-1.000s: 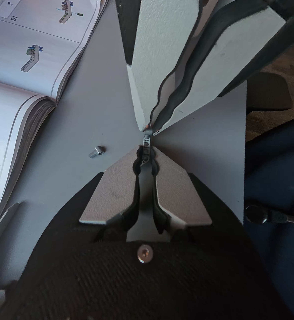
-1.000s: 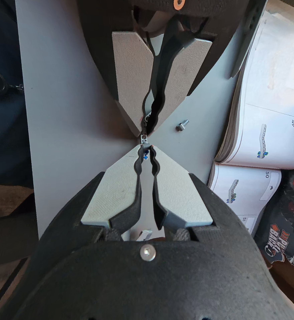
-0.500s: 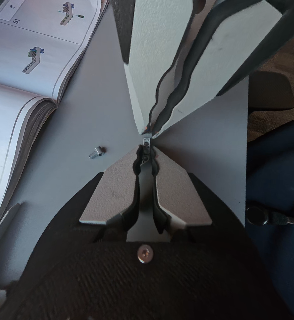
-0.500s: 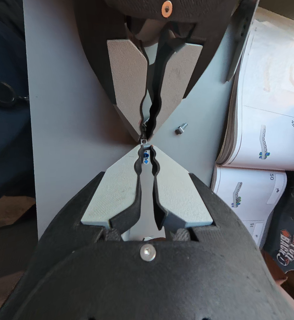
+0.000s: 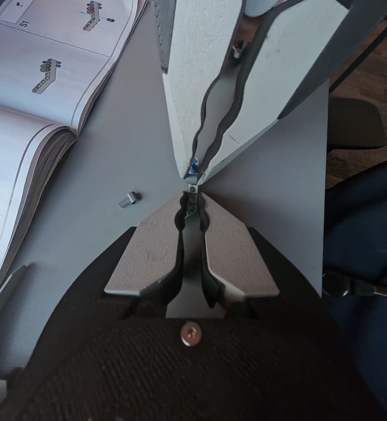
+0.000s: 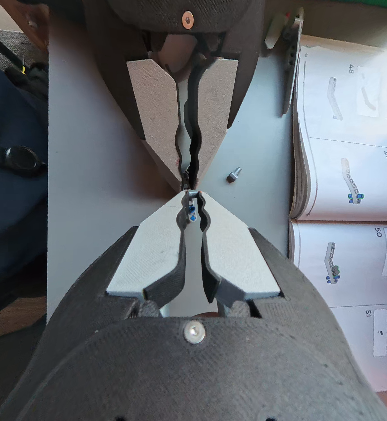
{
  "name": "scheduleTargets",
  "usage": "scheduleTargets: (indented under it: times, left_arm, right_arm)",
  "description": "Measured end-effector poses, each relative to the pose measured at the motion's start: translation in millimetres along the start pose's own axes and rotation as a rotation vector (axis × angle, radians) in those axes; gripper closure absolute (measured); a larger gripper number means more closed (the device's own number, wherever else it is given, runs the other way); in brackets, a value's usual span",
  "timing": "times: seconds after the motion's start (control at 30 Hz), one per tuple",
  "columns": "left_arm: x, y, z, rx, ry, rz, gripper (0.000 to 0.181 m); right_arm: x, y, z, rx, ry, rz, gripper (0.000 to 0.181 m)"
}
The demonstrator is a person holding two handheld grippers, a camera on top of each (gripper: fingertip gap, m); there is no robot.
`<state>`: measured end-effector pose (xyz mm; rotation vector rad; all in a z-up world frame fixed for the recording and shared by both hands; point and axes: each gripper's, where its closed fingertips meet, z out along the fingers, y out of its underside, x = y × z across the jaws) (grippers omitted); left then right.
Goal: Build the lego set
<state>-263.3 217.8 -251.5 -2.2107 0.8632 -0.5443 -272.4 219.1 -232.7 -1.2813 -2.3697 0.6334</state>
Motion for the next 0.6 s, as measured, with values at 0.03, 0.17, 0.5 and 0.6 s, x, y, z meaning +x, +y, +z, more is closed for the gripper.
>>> scheduleTargets:
  times: [0.03, 0.17, 0.5, 0.6]
  left_arm:
    - [-0.1, 0.1, 0.0, 0.000, 0.001, -0.002, 0.177]
    - [-0.1, 0.0, -0.1, 0.001, 0.006, -0.007, 0.177]
    - [-0.2, 0.1, -0.1, 0.001, 0.008, -0.009, 0.177]
    - [-1.1, 0.0, -0.3, 0.002, 0.002, -0.012, 0.177]
  right_arm:
    - [-0.5, 0.1, -0.2, -0.002, -0.003, -0.001, 0.177]
    - [-0.1, 1.8, -1.8, 0.002, 0.001, -0.003, 0.177]
    - [-1.3, 3.9, -2.4, 0.051, -0.003, -0.002, 0.177]
    - [0.4, 3.2, -1.8, 0.079, 0.007, 0.009, 0.177]
